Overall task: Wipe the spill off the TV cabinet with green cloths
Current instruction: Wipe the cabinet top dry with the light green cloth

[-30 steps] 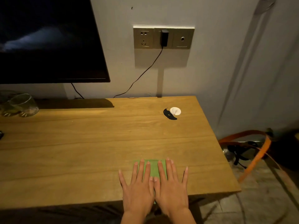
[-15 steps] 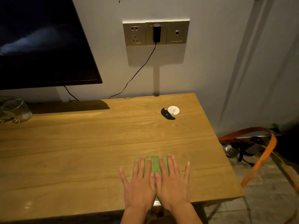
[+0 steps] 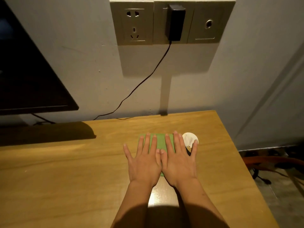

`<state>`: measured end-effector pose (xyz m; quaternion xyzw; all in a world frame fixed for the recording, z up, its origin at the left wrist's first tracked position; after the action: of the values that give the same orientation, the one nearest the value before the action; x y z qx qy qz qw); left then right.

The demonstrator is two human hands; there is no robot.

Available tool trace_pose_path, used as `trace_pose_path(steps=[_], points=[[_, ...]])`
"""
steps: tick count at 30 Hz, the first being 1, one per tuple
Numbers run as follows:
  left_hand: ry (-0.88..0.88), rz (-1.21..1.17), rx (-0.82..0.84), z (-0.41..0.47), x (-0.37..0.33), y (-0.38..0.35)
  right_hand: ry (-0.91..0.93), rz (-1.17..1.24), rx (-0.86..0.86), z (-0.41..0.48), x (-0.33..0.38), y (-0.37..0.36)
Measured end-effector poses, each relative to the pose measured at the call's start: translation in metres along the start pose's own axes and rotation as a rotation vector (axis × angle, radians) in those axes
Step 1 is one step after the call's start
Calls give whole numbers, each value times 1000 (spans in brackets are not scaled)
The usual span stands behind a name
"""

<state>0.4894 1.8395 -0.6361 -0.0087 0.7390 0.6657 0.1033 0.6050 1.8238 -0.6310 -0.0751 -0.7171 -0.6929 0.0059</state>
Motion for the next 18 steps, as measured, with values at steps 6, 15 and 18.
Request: trace_pose_path(steps=[6, 15, 18], points=[[-1, -22, -17, 62, -1, 4, 10, -43, 18, 63, -2, 2], [9, -39, -51, 94, -2, 10, 35, -22, -4, 99, -4, 4], [7, -33, -47, 95, -3, 11, 36, -12, 9, 101, -5, 5]])
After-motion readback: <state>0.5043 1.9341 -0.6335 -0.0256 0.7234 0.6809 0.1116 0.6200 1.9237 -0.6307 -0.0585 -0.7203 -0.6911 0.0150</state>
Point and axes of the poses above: each hand's wrist, its own z-axis towards the middle knuckle, its own y-axis out of the back of the hand, x = y × z, the point moved 8 cm from there along z, towards the middle knuckle, and after that the axes turned 1 degree about y, right-handed, at the moved point
